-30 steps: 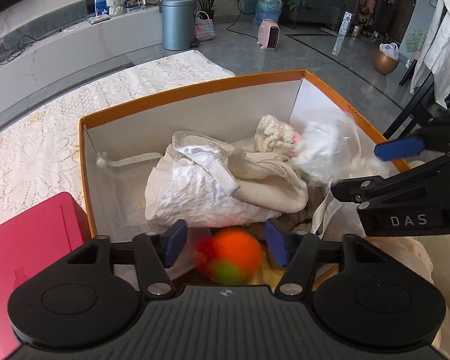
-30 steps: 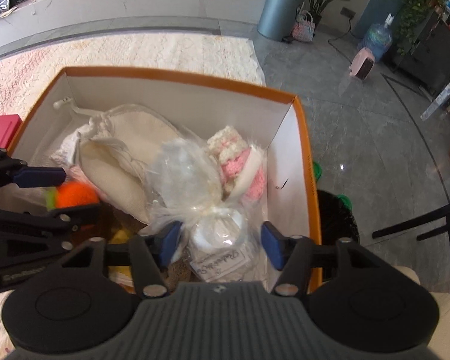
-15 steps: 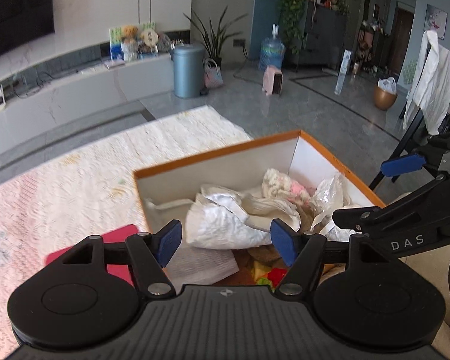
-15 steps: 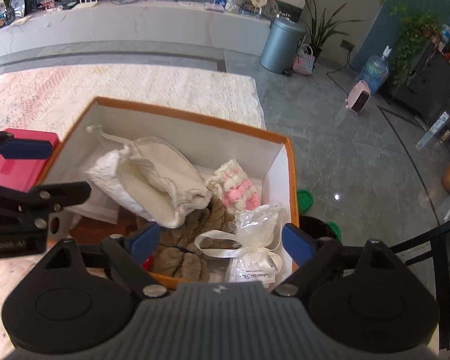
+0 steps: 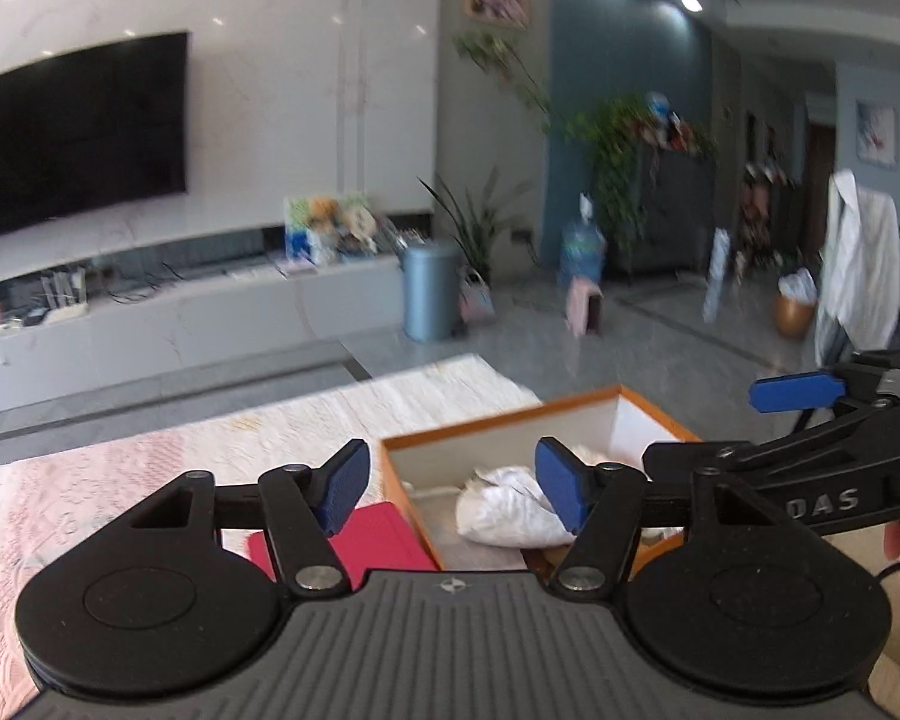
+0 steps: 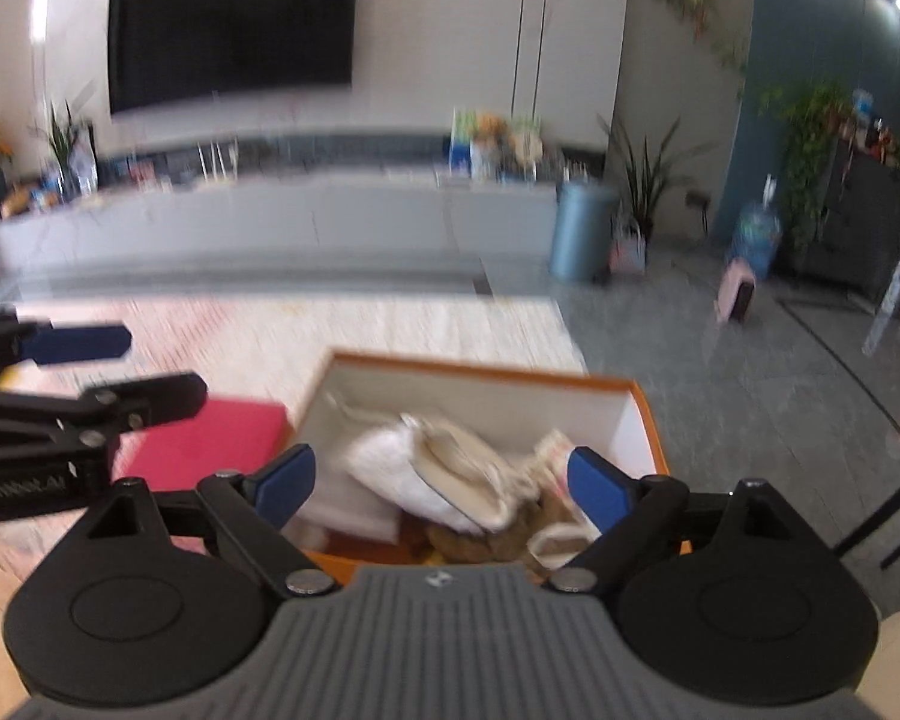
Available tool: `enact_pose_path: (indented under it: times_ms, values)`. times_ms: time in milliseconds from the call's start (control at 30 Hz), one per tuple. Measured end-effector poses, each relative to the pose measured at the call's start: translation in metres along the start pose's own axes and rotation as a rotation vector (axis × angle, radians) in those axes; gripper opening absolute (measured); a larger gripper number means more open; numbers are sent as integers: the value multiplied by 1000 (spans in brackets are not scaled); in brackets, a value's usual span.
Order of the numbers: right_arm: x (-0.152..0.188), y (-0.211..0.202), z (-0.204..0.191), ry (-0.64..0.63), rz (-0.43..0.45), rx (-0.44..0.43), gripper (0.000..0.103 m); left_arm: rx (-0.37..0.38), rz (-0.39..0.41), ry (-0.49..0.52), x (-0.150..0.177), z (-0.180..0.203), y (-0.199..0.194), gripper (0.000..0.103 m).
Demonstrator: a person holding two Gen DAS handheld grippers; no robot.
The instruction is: Organize soft objects
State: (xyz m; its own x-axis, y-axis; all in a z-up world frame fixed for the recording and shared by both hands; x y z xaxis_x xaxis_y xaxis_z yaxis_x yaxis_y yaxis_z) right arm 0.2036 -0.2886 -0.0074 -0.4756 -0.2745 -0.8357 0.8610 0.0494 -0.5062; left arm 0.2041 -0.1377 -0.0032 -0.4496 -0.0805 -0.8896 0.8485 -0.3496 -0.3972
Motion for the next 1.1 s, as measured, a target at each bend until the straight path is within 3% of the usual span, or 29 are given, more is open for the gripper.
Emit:
enact_pose_path:
  times_ms: [200,333,467,667,700,900,1100]
  values:
    - [2,-33,-25,70,149,36,97,-60,115,-30,14,-12,-28,70]
    - [20,-41,-42,104,193,75,97,-138,164,-31,30,-22,-37,69]
    - [45,-44,-58,101,220,141,98,-180,186,-122,47,-31,-41,69]
    - [66,-53,-69,117,309,223,100,-215,222,-82,62,-30,-41,82]
    - [68,-51,-67,124,311,231,100,-220,214,-83,63,-31,-38,88]
    - [80,-41,-60,187,285,203,100,-230,160,-119,71,-41,-34,90]
    - [95,-15,-53,256,178,159,100,-229,55,-146,93,-49,-20,91]
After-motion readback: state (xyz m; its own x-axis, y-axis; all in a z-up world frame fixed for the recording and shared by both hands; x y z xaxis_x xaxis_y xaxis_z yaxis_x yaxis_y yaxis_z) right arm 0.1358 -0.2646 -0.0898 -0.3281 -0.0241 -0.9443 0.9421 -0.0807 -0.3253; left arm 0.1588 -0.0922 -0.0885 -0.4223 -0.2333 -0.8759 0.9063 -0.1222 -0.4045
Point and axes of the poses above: each gripper's, at about its wrist camera, not at the fingertips, and y roughly the way its jaws point, z to its right, x to its underside, the point moved 10 cm from there along y, roughly the way its jaws point, and after that the axes turned 13 degrees about -y, right-handed, at the moved point
